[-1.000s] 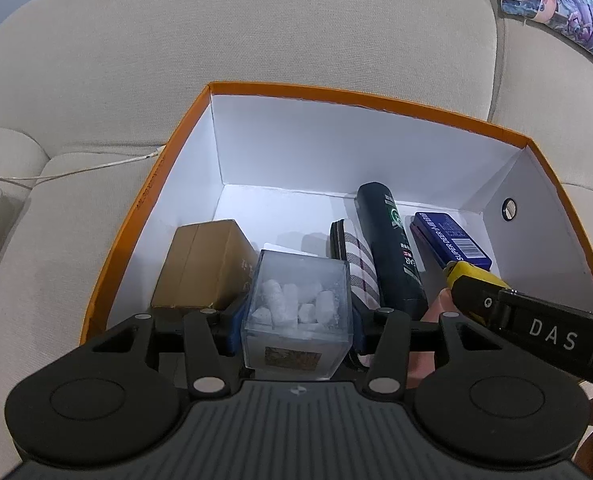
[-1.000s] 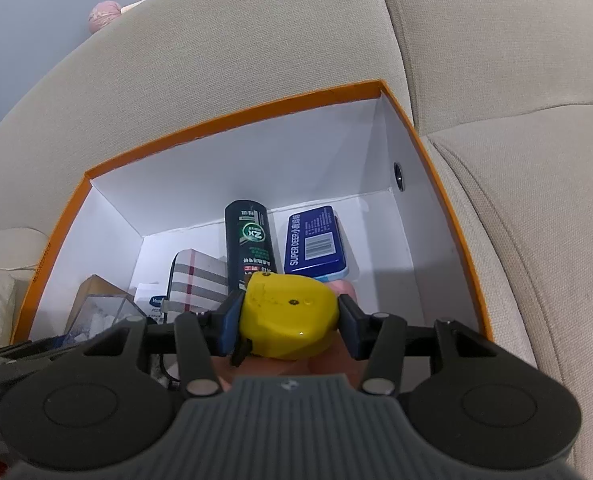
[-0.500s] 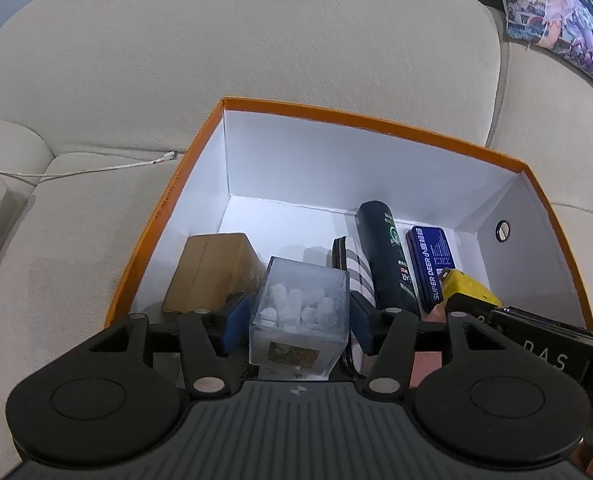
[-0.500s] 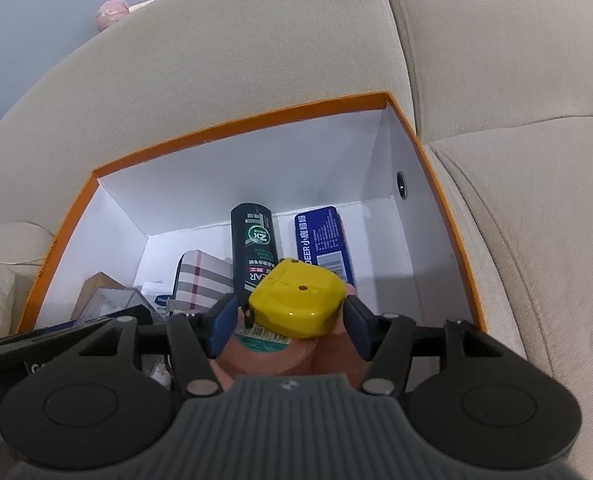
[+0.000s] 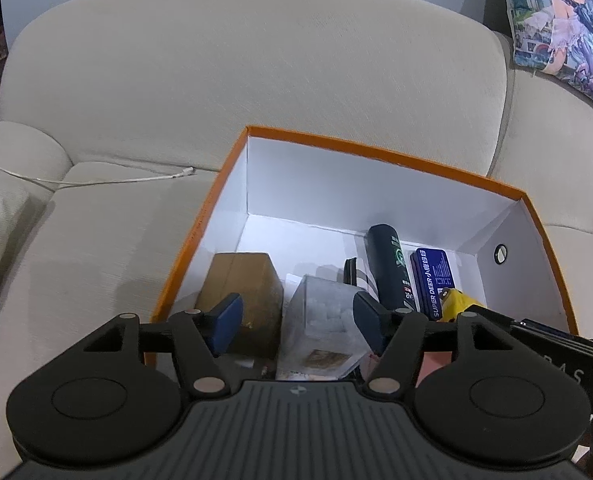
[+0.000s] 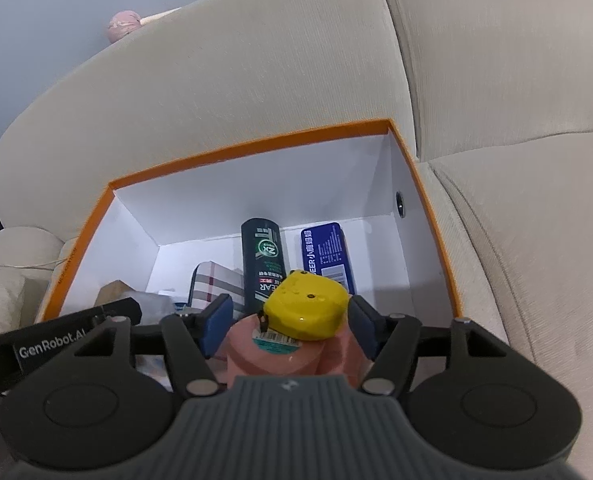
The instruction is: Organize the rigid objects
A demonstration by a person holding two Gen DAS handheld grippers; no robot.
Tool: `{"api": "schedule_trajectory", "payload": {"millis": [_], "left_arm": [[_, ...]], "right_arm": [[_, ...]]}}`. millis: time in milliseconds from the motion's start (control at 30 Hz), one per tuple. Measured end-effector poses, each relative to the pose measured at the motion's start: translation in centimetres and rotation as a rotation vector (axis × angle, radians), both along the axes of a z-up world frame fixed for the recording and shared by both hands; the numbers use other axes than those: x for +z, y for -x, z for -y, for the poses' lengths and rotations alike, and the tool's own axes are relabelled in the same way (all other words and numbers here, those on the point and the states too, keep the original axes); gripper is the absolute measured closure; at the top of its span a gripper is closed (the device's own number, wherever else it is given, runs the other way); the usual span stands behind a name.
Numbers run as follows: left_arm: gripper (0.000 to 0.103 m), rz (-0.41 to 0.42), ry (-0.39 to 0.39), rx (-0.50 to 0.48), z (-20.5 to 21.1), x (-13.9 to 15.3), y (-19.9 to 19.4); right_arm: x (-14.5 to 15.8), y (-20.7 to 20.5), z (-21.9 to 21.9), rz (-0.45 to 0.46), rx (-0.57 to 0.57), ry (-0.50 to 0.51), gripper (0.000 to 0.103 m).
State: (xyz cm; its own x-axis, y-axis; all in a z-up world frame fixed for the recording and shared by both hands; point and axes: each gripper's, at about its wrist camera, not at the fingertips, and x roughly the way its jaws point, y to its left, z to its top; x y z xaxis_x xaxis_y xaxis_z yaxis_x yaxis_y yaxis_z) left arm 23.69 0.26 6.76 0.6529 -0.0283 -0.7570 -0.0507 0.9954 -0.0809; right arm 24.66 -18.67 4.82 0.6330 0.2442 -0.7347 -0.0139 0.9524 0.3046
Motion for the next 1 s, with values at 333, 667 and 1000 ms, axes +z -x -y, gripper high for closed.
{"api": "schedule_trajectory", "payload": {"millis": [333, 667, 1000], "left_arm": [[0.015, 0.031, -0.054, -0.001, 0.2, 2.5, 2.1], [0.015, 0.047, -0.096, -0.006, 0.5, 4.8, 4.7], [0.015, 0.059, -0.107, 0.014, -0.4, 6.8, 7.1]], "right_arm": [[2.5, 1.4, -0.4, 0.013, 0.005, 0.039, 0.035], [4.8, 3.8, -0.7, 0.025, 0.018, 0.076, 0.033], [6.5, 6.0, -0.9, 0.03, 0.022, 0.1, 0.032]]}}
